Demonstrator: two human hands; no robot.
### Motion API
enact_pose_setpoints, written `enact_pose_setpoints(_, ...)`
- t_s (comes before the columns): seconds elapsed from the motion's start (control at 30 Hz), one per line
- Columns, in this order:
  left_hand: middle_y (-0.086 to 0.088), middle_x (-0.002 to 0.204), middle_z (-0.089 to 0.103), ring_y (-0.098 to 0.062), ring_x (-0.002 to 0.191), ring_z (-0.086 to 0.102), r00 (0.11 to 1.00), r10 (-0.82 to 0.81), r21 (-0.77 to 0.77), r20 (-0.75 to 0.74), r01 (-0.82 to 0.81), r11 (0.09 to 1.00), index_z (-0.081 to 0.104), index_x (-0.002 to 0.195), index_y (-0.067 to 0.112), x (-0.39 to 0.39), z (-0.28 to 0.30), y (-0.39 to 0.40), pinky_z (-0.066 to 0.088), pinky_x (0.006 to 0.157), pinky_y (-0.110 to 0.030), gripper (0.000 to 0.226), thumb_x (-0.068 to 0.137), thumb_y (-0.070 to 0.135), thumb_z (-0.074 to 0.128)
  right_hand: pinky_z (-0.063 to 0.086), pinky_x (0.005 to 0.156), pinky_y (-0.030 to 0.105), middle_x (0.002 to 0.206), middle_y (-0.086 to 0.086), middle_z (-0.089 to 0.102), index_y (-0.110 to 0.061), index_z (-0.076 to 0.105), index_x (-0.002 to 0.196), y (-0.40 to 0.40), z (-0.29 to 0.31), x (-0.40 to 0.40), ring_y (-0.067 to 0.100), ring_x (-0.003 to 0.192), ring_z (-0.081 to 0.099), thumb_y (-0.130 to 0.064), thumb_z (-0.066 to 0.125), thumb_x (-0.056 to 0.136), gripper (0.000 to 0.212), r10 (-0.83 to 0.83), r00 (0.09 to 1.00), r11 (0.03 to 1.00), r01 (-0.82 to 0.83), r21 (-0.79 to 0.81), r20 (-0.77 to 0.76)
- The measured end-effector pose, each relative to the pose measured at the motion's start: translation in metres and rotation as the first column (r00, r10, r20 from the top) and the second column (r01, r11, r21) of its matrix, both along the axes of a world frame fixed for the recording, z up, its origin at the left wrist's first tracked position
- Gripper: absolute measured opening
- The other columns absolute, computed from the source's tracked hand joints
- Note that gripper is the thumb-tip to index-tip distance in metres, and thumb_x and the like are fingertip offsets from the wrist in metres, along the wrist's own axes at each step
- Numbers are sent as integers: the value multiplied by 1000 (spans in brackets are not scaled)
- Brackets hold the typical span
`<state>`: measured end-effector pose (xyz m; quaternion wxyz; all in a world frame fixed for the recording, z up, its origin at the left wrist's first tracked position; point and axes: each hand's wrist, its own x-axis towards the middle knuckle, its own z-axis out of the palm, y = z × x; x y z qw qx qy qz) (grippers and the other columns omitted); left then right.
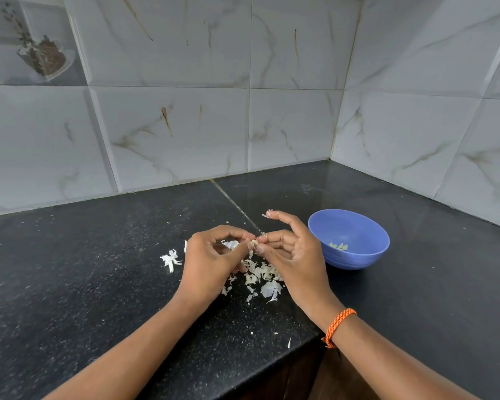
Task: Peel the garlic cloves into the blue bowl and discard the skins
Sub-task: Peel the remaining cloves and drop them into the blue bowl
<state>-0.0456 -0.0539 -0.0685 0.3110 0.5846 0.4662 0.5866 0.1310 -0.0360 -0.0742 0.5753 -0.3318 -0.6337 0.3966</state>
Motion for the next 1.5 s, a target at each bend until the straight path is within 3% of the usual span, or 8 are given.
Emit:
enact_pose_setpoints(0.2, -1, 93, 82, -33, 60, 74, 999, -23, -28, 21, 24, 999, 83, 98, 14, 0, -1, 1, 59, 61, -40, 8, 92, 18, 86, 64, 83, 31, 93, -2, 80, -24, 62, 135, -6, 2, -1, 13, 92, 79, -16, 87, 89, 53, -121, 990, 989, 114, 92, 75)
enact_pose_setpoints(0.53, -12, 97, 82, -25, 55, 65, 975, -127, -103, 184, 148, 984, 84, 94, 7, -1, -1, 3, 55, 53, -30, 4, 94, 10, 82, 65, 89, 37, 96, -9, 80, -24, 62, 137, -8, 1, -2, 9, 96, 78, -18, 85, 91, 52, -222, 967, 960, 194, 202, 128)
enact_pose_setpoints(0.73, -12, 97, 81, -27, 56, 64, 977, -139, -101, 162, 157, 982, 84, 93, 9, -1, -2, 3, 55, 53, -31, 4, 95, 12, 82, 65, 86, 31, 96, -10, 80, -26, 63, 140, -8, 1, -2, 7, 95, 78, -14, 84, 92, 54, -231, 963, 956, 197, 218, 142)
enact_pose_setpoints(1.07, -18, 66, 65, -26, 54, 61, 981, -148, -110, 123, 162, 981, 75, 95, 6, 0, -3, 3, 55, 55, -34, 14, 99, 19, 78, 62, 88, 26, 106, -7, 77, -19, 60, 145, -9, 3, -4, 10, 102, 77, -6, 78, 96, 54, -146, 973, 961, 97, 260, 178)
enact_pose_setpoints(1.5, -13, 60, 62, -24, 50, 60, 990, -133, -135, 45, 138, 981, 74, 92, 4, 2, -3, 4, 52, 52, -34, 13, 102, 13, 71, 62, 82, 24, 101, -8, 75, -21, 59, 139, -11, 3, -5, 13, 96, 77, -6, 78, 96, 49, -163, 968, 954, 105, 280, 193)
